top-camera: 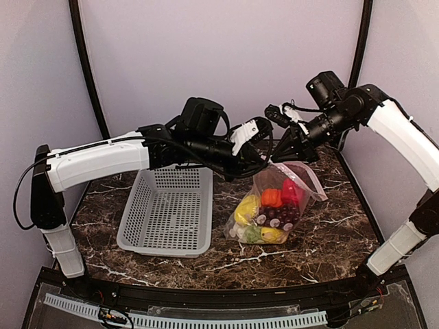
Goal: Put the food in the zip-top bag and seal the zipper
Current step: Zip the zipper on the zipper food storage bag.
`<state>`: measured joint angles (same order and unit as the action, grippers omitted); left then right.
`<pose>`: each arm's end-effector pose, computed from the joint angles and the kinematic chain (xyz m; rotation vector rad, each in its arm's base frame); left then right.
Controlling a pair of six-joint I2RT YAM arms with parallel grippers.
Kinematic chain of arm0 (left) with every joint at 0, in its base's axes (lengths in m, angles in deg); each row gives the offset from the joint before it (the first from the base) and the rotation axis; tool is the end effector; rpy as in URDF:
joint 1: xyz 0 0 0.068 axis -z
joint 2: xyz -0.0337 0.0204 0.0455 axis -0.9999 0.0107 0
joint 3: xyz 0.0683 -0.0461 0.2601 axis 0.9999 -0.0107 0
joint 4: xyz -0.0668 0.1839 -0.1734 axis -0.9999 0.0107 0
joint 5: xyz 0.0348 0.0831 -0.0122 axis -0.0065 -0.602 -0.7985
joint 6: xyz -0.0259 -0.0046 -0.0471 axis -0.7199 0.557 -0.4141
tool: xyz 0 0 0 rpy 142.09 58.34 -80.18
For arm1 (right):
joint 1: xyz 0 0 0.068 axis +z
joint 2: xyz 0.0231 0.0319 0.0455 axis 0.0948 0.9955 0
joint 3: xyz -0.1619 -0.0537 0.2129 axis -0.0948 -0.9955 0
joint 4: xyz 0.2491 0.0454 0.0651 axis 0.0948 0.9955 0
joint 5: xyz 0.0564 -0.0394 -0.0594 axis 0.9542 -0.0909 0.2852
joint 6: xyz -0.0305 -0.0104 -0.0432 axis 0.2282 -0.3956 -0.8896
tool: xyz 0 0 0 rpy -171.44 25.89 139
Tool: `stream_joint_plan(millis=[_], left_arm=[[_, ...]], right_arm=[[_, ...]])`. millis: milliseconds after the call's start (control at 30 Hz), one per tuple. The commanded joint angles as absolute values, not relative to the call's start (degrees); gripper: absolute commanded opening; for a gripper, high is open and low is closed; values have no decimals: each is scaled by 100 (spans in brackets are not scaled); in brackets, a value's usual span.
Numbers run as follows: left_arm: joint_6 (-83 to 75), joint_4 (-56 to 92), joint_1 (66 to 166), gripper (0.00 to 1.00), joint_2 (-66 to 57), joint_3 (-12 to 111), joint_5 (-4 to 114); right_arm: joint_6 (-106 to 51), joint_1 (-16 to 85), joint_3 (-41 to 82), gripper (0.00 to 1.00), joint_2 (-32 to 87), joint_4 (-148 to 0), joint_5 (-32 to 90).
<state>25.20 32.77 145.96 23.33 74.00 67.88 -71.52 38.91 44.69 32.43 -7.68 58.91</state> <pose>0.2276 -0.3684 0.3670 1.3791 1.4007 -0.8121 0.2280 0.1766 0.4099 -1.5928 1.7909 0.7724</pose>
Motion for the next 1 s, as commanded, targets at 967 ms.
stream_joint_plan(millis=[967], left_arm=[[2297,2518,13751,1,1228,5923,6343]], right_arm=[[-7995,2137,3825,0,2661,184,4946]])
